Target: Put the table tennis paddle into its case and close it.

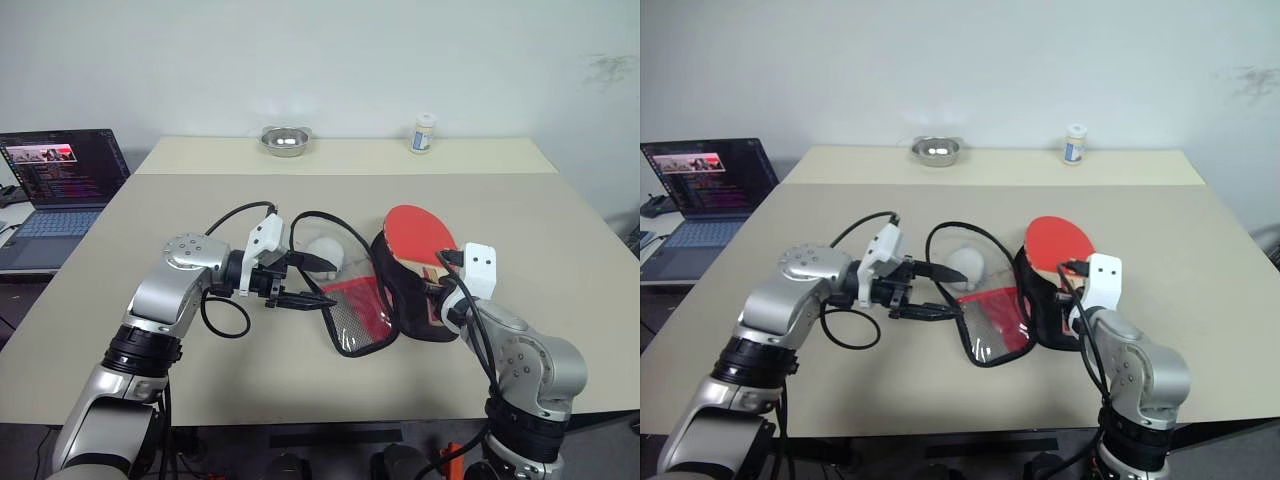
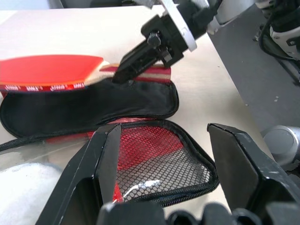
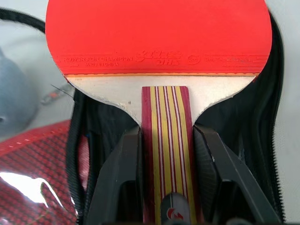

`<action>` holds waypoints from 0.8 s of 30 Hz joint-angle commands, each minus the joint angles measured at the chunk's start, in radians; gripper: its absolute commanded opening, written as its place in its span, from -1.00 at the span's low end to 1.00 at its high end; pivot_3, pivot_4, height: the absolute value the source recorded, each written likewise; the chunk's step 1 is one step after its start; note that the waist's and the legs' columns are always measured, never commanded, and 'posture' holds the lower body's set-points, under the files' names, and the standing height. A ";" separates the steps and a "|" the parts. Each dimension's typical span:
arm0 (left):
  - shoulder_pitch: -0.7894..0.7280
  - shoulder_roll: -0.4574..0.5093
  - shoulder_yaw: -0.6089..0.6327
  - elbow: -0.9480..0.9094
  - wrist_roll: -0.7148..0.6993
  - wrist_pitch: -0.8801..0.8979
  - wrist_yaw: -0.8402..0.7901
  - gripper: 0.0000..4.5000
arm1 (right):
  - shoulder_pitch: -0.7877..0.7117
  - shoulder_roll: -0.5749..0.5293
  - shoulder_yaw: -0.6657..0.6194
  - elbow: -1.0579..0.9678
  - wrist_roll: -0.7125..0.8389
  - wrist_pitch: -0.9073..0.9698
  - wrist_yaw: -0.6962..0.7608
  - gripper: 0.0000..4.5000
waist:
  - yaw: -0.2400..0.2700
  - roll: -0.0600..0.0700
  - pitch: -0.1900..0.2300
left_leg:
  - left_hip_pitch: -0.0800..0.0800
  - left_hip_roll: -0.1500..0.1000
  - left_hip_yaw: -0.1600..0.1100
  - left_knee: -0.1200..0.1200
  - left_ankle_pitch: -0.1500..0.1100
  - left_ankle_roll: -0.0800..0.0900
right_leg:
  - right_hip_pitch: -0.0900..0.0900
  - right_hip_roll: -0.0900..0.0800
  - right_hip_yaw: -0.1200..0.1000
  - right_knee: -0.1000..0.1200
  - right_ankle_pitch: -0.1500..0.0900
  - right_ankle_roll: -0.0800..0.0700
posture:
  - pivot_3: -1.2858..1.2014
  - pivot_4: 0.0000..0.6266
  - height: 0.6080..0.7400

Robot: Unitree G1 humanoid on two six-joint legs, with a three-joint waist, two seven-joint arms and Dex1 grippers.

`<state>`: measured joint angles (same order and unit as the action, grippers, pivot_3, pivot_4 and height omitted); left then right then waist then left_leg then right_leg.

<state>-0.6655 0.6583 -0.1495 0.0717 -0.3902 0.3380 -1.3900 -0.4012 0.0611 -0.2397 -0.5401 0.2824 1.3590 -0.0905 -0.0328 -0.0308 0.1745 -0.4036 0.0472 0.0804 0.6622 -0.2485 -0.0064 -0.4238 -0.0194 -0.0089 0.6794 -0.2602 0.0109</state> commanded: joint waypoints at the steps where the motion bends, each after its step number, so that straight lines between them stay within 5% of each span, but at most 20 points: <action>1: -0.006 -0.001 0.013 -0.029 -0.003 -0.011 0.007 0.42 | 0.005 -0.005 0.030 0.004 -0.017 -0.073 0.004 -0.51 | 0.000 0.000 0.000 | 0.000 0.000 0.000 0.000 0.000 0.000 | 0.000 0.000 0.000 0.000 0.000 0.000 | 0.03 -0.52 1.00; 15: 0.013 0.005 0.015 -0.048 -0.009 -0.006 0.019 0.42 | 0.055 -0.023 0.059 0.058 -0.054 -0.153 -0.001 -0.51 | 0.000 0.000 0.000 | 0.000 0.000 0.000 0.000 0.000 0.000 | 0.000 0.000 0.000 -0.001 0.000 0.000 | 0.03 -0.52 1.00; 24: 0.019 0.019 0.015 -0.059 -0.020 0.065 0.032 0.42 | 0.055 -0.075 0.073 -0.022 -0.066 -0.132 0.019 0.79 | 0.000 0.000 0.000 | 0.000 0.000 0.000 0.000 0.000 0.000 | 0.000 0.000 0.000 -0.001 0.000 0.000 | 0.03 -0.52 1.00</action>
<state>-0.6417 0.6632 -0.1495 0.0487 -0.3936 0.3847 -1.3633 -0.3352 0.0103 -0.1721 -0.4793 0.2179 1.2295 -0.0837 -0.0324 -0.0309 0.1746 -0.4039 0.0470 0.0803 0.6618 -0.2486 -0.0064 -0.4238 -0.0194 -0.0091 0.6786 -0.2602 0.0110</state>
